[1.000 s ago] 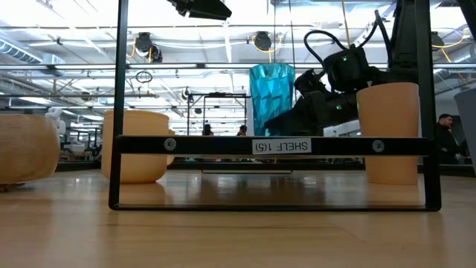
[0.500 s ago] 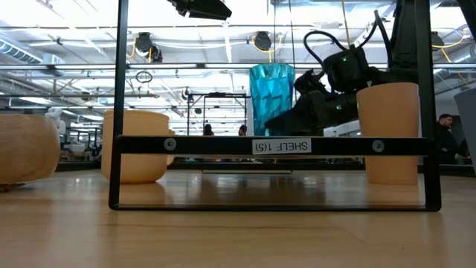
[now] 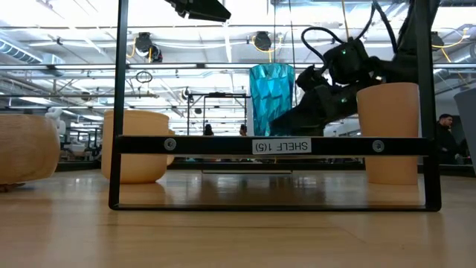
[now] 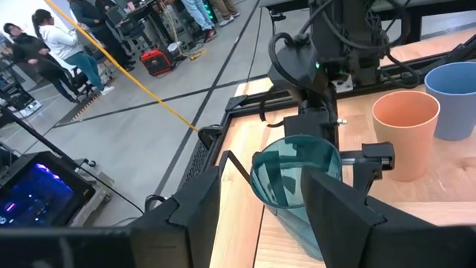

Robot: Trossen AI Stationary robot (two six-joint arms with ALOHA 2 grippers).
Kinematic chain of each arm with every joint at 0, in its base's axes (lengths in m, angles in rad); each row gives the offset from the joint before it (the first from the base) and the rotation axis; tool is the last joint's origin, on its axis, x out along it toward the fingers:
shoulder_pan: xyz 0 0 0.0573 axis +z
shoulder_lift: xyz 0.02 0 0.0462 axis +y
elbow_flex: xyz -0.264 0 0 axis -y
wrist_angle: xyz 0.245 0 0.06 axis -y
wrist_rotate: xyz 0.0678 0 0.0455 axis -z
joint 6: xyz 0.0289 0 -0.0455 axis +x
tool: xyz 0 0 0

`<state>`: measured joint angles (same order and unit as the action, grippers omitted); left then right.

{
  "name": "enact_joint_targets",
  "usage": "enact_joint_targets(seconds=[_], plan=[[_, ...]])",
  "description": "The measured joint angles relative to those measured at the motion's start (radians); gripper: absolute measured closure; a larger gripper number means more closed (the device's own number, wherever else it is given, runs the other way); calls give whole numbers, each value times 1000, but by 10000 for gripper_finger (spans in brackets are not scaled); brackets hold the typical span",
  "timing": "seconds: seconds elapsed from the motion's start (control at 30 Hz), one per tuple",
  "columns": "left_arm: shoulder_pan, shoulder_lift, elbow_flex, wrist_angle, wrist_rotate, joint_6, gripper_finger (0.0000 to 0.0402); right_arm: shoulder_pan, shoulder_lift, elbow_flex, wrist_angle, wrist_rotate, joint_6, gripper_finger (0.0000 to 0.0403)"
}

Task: Stack small to large cups/mugs on shelf
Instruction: Put the light blue cup on the shelf

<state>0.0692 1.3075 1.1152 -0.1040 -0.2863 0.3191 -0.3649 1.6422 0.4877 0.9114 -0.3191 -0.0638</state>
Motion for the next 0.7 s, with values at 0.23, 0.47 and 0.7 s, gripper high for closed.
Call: enact_joint_targets(seconds=[0.23, 0.47, 0.7], plan=[[-3, 0, 0, 0, 0, 0, 213, 0, -108, 0, -181, 5, -29, 3], [-6, 0, 0, 0, -1, -1, 213, -2, -196, 0, -314, 30, -57, 3], [-6, 0, 0, -7, -3, -7, 213, -3, -299, 0, -461, 38, -91, 3]])
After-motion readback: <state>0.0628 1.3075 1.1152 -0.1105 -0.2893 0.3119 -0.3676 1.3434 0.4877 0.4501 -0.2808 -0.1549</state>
